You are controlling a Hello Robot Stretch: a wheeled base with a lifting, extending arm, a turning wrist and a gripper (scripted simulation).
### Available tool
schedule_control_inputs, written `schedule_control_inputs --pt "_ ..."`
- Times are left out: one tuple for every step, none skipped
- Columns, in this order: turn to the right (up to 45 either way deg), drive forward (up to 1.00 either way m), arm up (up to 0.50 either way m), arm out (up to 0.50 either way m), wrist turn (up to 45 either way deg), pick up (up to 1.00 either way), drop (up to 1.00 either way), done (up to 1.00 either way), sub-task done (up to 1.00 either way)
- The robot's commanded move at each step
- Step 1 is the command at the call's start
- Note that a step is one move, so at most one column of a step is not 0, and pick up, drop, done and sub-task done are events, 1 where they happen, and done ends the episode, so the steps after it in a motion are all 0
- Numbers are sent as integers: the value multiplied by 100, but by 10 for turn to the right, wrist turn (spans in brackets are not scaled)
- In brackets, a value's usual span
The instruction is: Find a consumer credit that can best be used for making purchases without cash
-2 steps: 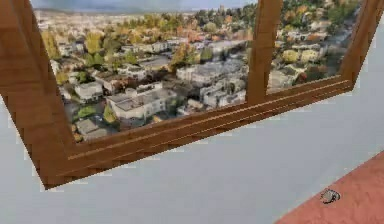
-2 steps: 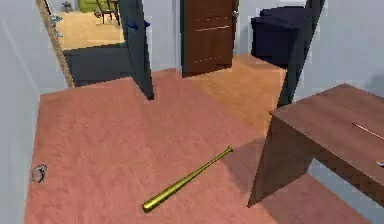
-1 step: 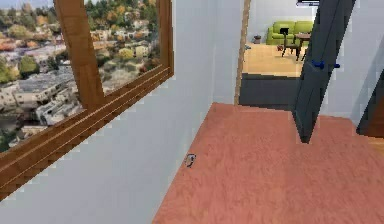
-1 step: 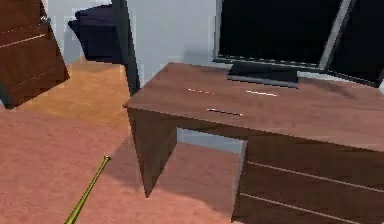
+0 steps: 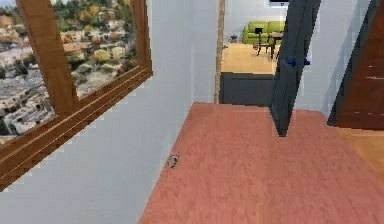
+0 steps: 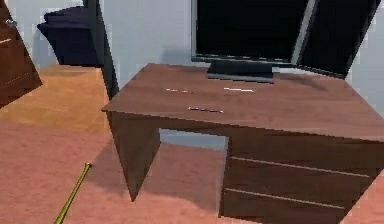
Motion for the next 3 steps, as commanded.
schedule_control_inputs --pt "0 90 0 0 0 0 0 0 0" --pt "360 0 0 0 0 0 0 0 0" --pt "0 35 0 0 0 0 0 0 0"
